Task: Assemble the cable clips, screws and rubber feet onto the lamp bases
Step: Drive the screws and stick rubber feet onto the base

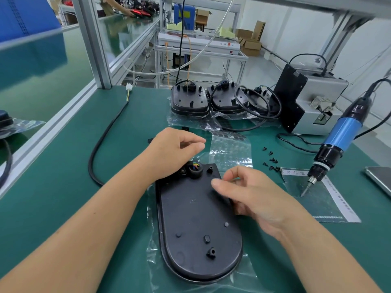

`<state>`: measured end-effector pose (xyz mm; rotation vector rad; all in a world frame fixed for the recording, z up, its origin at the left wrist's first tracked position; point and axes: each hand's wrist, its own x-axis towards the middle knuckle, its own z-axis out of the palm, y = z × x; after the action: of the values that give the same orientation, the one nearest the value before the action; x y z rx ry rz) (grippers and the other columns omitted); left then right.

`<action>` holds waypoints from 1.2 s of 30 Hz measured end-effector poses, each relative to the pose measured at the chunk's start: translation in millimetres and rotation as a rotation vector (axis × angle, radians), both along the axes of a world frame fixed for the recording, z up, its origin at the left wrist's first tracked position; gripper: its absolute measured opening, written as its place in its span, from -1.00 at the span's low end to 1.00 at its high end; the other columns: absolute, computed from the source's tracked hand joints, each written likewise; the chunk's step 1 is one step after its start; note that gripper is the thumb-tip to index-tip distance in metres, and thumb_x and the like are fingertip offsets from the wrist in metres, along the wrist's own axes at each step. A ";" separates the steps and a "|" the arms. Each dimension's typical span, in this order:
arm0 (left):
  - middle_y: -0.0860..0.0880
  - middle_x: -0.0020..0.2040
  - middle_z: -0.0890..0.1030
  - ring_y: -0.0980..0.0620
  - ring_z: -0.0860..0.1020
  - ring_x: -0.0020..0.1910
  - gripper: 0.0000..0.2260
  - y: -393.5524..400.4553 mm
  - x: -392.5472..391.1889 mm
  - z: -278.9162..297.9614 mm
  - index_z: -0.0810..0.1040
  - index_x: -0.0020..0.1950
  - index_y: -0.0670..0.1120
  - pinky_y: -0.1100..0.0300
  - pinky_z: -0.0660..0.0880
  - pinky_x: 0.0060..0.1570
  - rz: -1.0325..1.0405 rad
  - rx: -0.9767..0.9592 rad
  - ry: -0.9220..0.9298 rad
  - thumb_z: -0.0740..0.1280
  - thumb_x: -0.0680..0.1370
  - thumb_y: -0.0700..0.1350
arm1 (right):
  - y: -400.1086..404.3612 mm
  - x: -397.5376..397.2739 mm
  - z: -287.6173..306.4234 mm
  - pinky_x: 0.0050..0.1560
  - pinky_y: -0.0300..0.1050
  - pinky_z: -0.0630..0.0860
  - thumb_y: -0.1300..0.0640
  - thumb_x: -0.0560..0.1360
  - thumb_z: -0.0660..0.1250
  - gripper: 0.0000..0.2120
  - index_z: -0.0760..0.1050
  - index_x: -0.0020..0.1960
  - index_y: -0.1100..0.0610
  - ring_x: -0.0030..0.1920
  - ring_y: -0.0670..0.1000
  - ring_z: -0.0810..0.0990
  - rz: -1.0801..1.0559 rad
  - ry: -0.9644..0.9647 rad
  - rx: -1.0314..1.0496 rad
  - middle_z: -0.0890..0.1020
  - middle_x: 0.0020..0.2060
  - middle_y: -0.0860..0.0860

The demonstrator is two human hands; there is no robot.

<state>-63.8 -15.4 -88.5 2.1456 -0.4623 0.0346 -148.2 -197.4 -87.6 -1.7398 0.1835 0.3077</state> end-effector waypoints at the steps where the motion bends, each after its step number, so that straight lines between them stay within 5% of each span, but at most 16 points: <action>1: 0.19 0.02 0.66 0.46 0.53 -0.01 -0.81 -0.5 -0.3 0.2 0.65 0.16 0.05 0.63 0.38 -0.07 0.006 -0.002 -0.001 0.35 0.56 -0.05 | 1.7 -0.3 -1.5 -0.44 -0.26 0.34 0.11 0.39 0.52 -0.76 0.46 -0.12 0.09 -0.46 -0.13 0.41 0.008 -0.039 -0.072 0.46 -0.40 -0.05; 7: 0.26 -0.12 0.65 0.33 0.59 -0.09 -0.82 18.5 -2.4 13.5 0.66 0.11 0.10 0.53 0.40 -0.10 0.227 -0.033 -0.093 0.37 0.54 -0.01 | -2.9 -0.6 2.2 -0.41 -0.23 0.35 0.22 0.42 0.49 -0.79 0.46 -0.09 0.09 -0.39 -0.03 0.41 0.048 -0.030 -0.086 0.46 -0.38 -0.03; 11: -0.09 0.10 0.63 -0.15 0.54 0.14 -0.71 88.6 17.9 13.5 0.59 0.21 -0.06 0.03 0.46 0.06 0.754 0.460 -0.038 0.37 0.53 0.02 | -5.3 -3.8 3.2 -0.39 -0.24 0.42 0.16 0.48 0.42 -0.88 0.49 -0.17 0.10 -0.37 -0.08 0.45 0.007 0.020 -0.047 0.52 -0.33 -0.03; 14: -0.27 0.08 0.59 -0.27 0.53 0.09 -0.61 124.4 16.6 -0.4 0.56 0.06 -0.25 0.02 0.42 -0.11 0.891 0.647 0.191 0.44 0.48 0.07 | -7.7 -6.7 3.2 -0.36 -0.23 0.47 0.00 0.48 0.41 -0.82 0.51 -0.17 0.09 -0.35 -0.10 0.50 0.002 -0.038 -0.219 0.55 -0.32 -0.03; 17: -0.24 -0.06 0.61 -0.21 0.51 -0.10 -0.77 129.3 14.9 -5.3 0.60 -0.06 -0.26 0.10 0.39 -0.20 0.874 0.541 0.222 0.42 0.49 -0.08 | -7.6 -9.3 2.2 -0.27 -0.20 0.45 -0.13 0.46 0.37 -0.80 0.51 -0.18 0.00 -0.33 -0.13 0.52 -0.002 -0.173 -0.502 0.57 -0.32 -0.09; 21: -0.13 -0.45 0.47 -0.07 0.34 -0.44 -0.81 127.7 -0.6 7.9 0.50 -0.35 -0.23 0.20 0.30 -0.40 0.848 0.331 0.197 0.36 0.44 -0.20 | -7.2 -12.1 3.5 -0.28 -0.24 0.37 -0.14 0.45 0.35 -0.82 0.50 -0.21 -0.05 -0.31 -0.18 0.52 -0.061 -0.277 -0.574 0.60 -0.31 -0.11; 26: 0.00 -0.35 0.68 0.17 0.35 -0.55 -0.99 112.4 -45.5 53.0 0.67 -0.15 -0.02 0.25 0.28 -0.41 0.561 -0.193 0.081 0.46 0.47 -0.12 | -3.3 -9.5 1.9 -0.25 -0.27 0.40 -0.07 0.49 0.36 -0.85 0.55 -0.21 -0.04 -0.28 -0.19 0.54 -0.067 -0.350 -0.572 0.62 -0.32 -0.12; 29: 0.06 -0.34 0.68 0.17 0.41 -0.48 -0.97 85.9 -75.8 72.4 0.68 -0.15 0.10 0.35 0.35 -0.39 0.404 -0.139 0.019 0.47 0.43 0.00 | 10.0 -9.7 8.4 -0.20 -0.32 0.43 -0.05 0.52 0.32 -0.81 0.56 -0.25 -0.07 -0.25 -0.21 0.56 -0.089 -0.498 -0.511 0.64 -0.32 -0.20; 33: 0.14 -0.40 0.62 0.22 0.38 -0.53 -0.93 25.3 -110.5 67.9 0.64 -0.18 0.09 0.39 0.33 -0.44 0.267 0.007 -0.100 0.47 0.39 0.03 | 38.9 -12.7 32.1 -0.37 -0.38 0.42 -0.24 0.47 0.25 -0.71 0.61 -0.23 -0.09 -0.43 -0.20 0.55 -0.054 -0.547 -0.107 0.65 -0.37 -0.14; 36: 0.18 -0.35 0.53 0.19 0.41 -0.42 -0.93 -6.1 -128.4 54.3 0.57 -0.13 0.04 0.35 0.36 -0.36 0.147 0.210 -0.231 0.40 0.44 -0.01 | 45.0 -7.4 38.2 -0.33 -0.32 0.40 -0.08 0.46 0.38 -0.75 0.63 0.06 0.03 -0.50 -0.22 0.49 -0.104 -0.452 -0.013 0.60 -0.48 -0.12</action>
<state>-192.2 -21.5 -34.3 2.3918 -0.4569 0.3324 -155.6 -152.4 -49.4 -1.7596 -0.0535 -0.1661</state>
